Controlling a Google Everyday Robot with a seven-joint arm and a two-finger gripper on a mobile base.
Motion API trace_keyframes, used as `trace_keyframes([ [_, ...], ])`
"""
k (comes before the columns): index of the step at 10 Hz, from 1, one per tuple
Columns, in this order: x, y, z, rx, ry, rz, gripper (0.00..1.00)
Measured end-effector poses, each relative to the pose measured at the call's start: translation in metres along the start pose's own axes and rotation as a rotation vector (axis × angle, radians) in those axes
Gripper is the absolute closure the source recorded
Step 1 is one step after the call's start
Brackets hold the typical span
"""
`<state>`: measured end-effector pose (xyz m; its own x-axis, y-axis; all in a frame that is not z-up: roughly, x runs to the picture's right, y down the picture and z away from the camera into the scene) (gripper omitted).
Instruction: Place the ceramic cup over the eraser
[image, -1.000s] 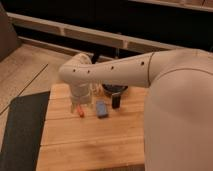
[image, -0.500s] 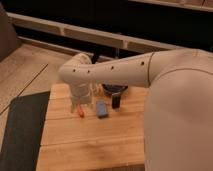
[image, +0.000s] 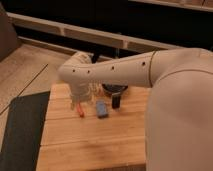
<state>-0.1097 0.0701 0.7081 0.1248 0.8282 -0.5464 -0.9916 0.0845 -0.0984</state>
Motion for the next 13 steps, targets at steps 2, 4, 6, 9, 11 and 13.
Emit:
trace_keyframes([
  [2, -0.050, 0.012, -0.037, -0.040, -0.212, -0.159, 0.35],
  [4, -0.080, 0.026, -0.072, -0.074, -0.354, -0.274, 0.35],
  [6, -0.085, 0.028, -0.077, -0.078, -0.377, -0.293, 0.35],
  [9, -0.089, 0.026, -0.078, -0.065, -0.385, -0.286, 0.35],
  [11, -0.131, 0.002, -0.083, -0.006, -0.448, -0.254, 0.35],
  [13, -0.159, -0.001, -0.078, 0.014, -0.469, -0.260, 0.35],
])
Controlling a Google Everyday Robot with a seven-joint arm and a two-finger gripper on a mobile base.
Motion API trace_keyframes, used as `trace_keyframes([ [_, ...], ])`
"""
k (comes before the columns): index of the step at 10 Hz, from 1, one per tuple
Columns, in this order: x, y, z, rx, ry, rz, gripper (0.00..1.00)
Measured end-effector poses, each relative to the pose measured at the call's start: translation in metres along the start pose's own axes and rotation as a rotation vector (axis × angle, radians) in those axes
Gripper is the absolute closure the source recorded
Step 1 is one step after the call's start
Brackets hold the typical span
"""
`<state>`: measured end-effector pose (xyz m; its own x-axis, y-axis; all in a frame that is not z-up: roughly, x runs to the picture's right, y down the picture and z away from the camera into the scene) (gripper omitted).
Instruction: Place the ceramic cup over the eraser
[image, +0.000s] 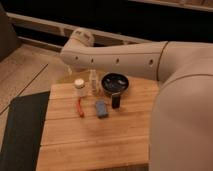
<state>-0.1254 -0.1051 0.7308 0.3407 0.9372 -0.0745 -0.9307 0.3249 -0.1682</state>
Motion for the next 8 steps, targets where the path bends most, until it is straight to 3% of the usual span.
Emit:
trace_keyframes([
  [5, -0.005, 0.040, 0.054, -0.118, 0.048, 0.001, 0.35],
  [7, 0.003, 0.042, 0.070, -0.152, 0.086, 0.022, 0.35],
  [8, 0.013, 0.043, 0.083, -0.176, 0.127, 0.030, 0.35],
])
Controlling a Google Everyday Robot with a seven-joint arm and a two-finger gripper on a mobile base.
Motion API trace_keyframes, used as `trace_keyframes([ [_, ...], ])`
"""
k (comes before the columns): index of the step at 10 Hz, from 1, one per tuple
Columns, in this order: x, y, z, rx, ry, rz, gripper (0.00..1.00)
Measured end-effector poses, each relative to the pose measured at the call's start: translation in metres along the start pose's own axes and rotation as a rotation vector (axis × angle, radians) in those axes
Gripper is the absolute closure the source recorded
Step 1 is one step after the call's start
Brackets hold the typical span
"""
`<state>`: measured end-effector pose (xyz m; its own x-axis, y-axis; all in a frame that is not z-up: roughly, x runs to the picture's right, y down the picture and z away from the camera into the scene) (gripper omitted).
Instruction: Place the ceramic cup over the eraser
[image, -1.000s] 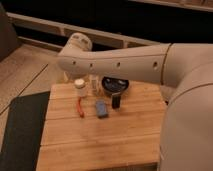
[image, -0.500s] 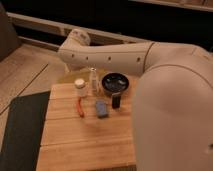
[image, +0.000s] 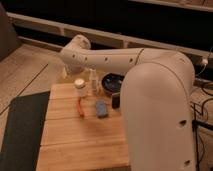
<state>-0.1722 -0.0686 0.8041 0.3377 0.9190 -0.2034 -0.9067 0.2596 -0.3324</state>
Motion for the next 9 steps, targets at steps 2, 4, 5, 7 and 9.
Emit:
trace_keyframes([
  [2, 0.006, -0.003, 0.014, -0.014, 0.044, -0.001, 0.35],
  [4, 0.004, -0.010, 0.028, -0.021, 0.072, -0.017, 0.35],
  [5, 0.000, -0.013, 0.033, -0.026, 0.074, -0.027, 0.35],
  [7, -0.007, -0.023, 0.044, -0.027, 0.083, -0.043, 0.35],
  [9, -0.008, -0.028, 0.054, -0.029, 0.102, -0.050, 0.35],
])
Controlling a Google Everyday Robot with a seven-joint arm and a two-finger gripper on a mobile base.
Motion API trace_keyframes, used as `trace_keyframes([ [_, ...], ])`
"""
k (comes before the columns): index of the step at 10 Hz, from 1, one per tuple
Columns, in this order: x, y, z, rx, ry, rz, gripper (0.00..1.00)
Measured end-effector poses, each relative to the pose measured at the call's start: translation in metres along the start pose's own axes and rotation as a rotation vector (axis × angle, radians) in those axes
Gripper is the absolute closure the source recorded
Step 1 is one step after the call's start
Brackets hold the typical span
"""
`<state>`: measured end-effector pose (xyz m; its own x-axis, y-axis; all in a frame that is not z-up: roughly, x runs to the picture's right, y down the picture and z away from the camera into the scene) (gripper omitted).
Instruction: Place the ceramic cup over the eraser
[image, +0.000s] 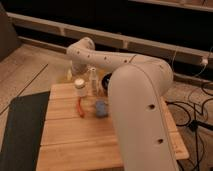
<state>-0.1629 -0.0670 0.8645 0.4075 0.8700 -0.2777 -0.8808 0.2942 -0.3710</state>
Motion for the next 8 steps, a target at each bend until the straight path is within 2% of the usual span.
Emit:
trace_keyframes([
  [4, -0.003, -0.003, 0.016, 0.005, 0.035, -0.033, 0.35],
  [8, -0.013, -0.003, 0.019, 0.004, 0.041, -0.059, 0.35],
])
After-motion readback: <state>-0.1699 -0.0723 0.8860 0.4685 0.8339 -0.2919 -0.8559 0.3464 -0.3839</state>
